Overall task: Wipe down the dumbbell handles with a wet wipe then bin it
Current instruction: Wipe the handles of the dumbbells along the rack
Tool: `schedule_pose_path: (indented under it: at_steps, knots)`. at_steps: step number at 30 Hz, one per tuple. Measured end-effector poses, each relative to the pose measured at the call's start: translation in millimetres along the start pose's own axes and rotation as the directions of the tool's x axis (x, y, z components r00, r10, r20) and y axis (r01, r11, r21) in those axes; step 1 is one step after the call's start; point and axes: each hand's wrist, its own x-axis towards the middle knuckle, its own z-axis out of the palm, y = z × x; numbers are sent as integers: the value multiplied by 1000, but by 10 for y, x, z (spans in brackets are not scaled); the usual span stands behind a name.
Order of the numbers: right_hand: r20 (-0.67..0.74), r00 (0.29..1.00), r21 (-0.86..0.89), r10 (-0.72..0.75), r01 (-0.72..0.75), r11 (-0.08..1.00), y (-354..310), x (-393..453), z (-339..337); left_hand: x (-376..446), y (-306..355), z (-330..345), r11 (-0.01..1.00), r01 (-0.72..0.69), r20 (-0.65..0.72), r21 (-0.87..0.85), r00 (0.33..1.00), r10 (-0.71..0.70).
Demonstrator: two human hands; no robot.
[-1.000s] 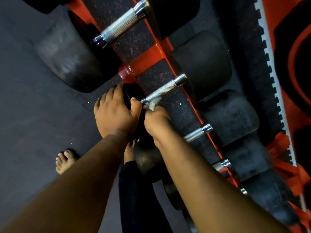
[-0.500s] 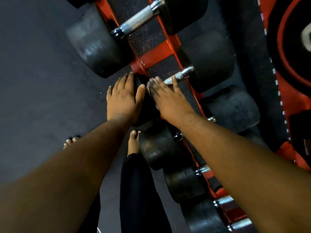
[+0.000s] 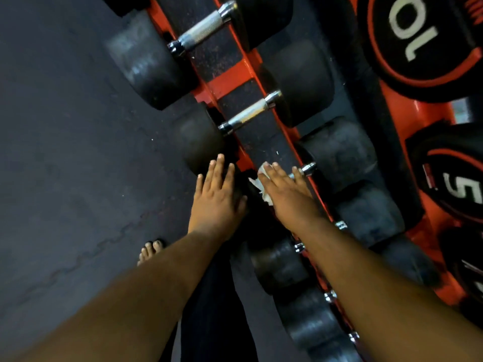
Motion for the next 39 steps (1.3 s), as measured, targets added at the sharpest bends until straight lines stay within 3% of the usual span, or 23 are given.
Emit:
schedule_pose_path:
  at_steps: [4, 8, 13, 16, 21, 26, 28, 31, 36, 39]
  knots:
    - [140, 989, -138, -49, 69, 988, 48, -148, 44, -156, 1, 73, 998, 55, 126, 20, 990, -57]
    - [206, 975, -233, -88, 136, 963, 38, -181, 133, -162, 95, 207, 986, 147, 179, -77, 975, -131]
    - [220, 965, -315, -140, 206, 926, 103, 11, 317, 162, 185, 576, 944, 255, 91, -210, 966, -241]
    - [164, 973, -285, -164, 206, 936, 137, 230, 388, 383, 237, 676, 925, 341, -18, -169, 937, -349]
    - [333, 934, -211, -129, 207, 955, 117, 730, 338, 454, 203, 771, 937, 333, -169, -107, 922, -347]
    - [1, 990, -285, -138, 132, 949, 187, 167, 664, 455, 200, 778, 943, 312, -206, -114, 921, -330]
    - [21, 989, -367, -146, 144, 919, 240, 58, 737, 443, 202, 780, 943, 307, -210, -132, 921, -329]
    - [19, 989, -332, -147, 145, 932, 179, 284, 624, 431, 194, 786, 944, 299, -211, -138, 923, -323]
    - [249, 958, -255, -140, 204, 945, 115, 671, 376, 434, 213, 759, 944, 301, -217, -135, 921, -324]
    - [89, 986, -312, -144, 165, 936, 152, 395, 539, 417, 220, 752, 941, 309, -216, -136, 918, -333]
